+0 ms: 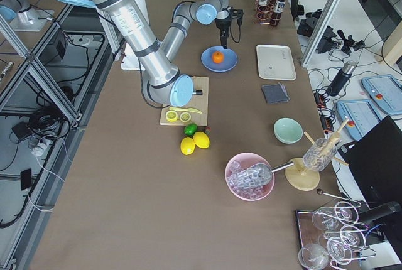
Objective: Pick orange to plate
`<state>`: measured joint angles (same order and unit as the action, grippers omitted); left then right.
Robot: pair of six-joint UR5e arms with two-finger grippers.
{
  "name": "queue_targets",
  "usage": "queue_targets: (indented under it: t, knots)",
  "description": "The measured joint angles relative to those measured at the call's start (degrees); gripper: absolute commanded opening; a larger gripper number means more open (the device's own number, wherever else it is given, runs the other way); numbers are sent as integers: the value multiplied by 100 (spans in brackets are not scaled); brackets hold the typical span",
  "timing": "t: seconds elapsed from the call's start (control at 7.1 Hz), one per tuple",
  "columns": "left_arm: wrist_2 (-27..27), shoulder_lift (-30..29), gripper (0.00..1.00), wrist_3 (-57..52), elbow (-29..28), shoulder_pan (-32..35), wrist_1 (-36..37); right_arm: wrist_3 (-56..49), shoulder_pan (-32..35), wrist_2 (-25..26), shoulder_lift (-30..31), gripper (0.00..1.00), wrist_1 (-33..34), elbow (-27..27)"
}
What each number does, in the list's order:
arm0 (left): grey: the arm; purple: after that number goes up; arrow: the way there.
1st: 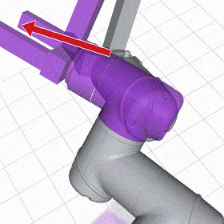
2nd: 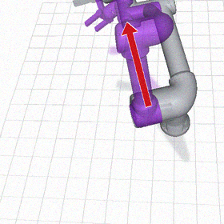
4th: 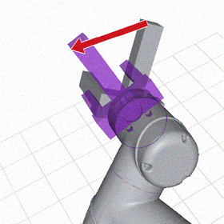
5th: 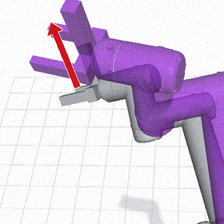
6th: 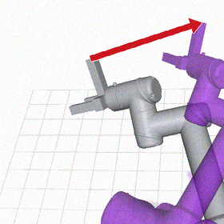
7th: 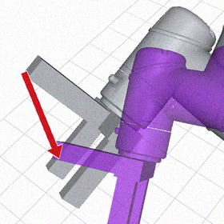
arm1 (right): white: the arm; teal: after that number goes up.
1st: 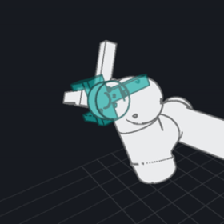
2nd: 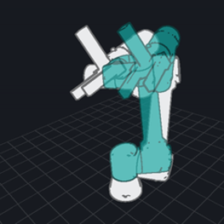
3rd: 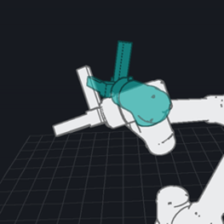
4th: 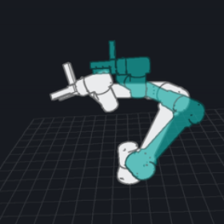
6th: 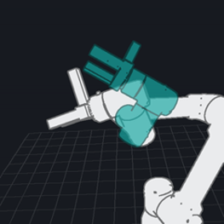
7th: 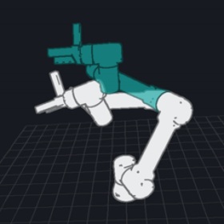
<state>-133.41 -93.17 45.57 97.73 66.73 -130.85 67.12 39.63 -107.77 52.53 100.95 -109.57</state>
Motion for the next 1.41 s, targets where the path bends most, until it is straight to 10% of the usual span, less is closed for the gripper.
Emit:
queue_targets:
  t: [0.7, 1.41]
  knots:
    - [-853, 1059, 98, -3098, -455, 2632, 96, -3550, 2532, -1750, 2309, 100, -7, -574]
    - [-872, 1226, 98, -3250, -446, 2220, 327, -7566, 5448, -2340, 4250, 100, 1, 298]
